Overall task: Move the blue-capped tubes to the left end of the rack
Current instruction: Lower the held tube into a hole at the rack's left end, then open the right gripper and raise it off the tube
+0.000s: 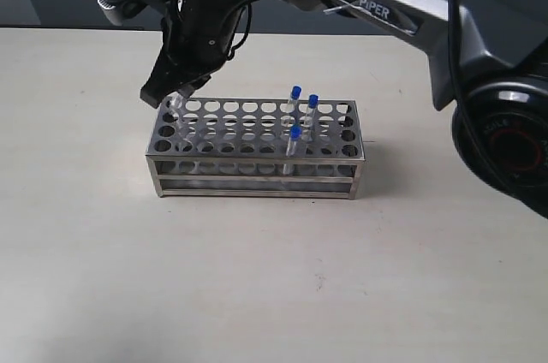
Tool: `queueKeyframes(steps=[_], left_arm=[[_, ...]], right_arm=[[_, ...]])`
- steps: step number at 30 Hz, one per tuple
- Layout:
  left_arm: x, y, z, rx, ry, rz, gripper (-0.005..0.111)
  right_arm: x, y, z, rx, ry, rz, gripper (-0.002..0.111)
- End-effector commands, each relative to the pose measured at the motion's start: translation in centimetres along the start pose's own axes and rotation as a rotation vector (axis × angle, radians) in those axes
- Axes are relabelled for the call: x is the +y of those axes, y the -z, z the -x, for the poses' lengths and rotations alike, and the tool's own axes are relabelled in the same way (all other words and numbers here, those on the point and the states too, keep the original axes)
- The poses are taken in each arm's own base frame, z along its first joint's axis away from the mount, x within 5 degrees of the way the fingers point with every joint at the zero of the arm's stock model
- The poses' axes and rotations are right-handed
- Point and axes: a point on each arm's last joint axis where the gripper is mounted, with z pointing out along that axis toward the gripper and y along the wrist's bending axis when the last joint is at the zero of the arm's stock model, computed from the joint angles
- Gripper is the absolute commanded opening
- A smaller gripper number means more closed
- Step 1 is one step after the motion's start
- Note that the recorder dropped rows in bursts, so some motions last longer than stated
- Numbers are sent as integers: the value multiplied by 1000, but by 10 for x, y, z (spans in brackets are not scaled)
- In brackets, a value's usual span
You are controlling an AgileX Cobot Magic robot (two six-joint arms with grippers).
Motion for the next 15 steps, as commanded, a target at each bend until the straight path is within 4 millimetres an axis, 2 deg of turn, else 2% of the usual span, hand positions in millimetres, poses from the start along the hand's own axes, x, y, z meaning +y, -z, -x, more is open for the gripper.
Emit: queueKeyframes(steps=[1, 10, 15], left_arm=[[-1, 1, 2, -12, 0, -10, 1], [-1, 1, 2, -12, 0, -10, 1], [-1, 1, 1, -10, 2, -9, 1]], right_arm=[[-3, 2, 4, -52, 8, -25, -1], [-4, -8, 10, -123, -6, -28, -1], [-1, -34, 3, -77, -18, 0, -1]])
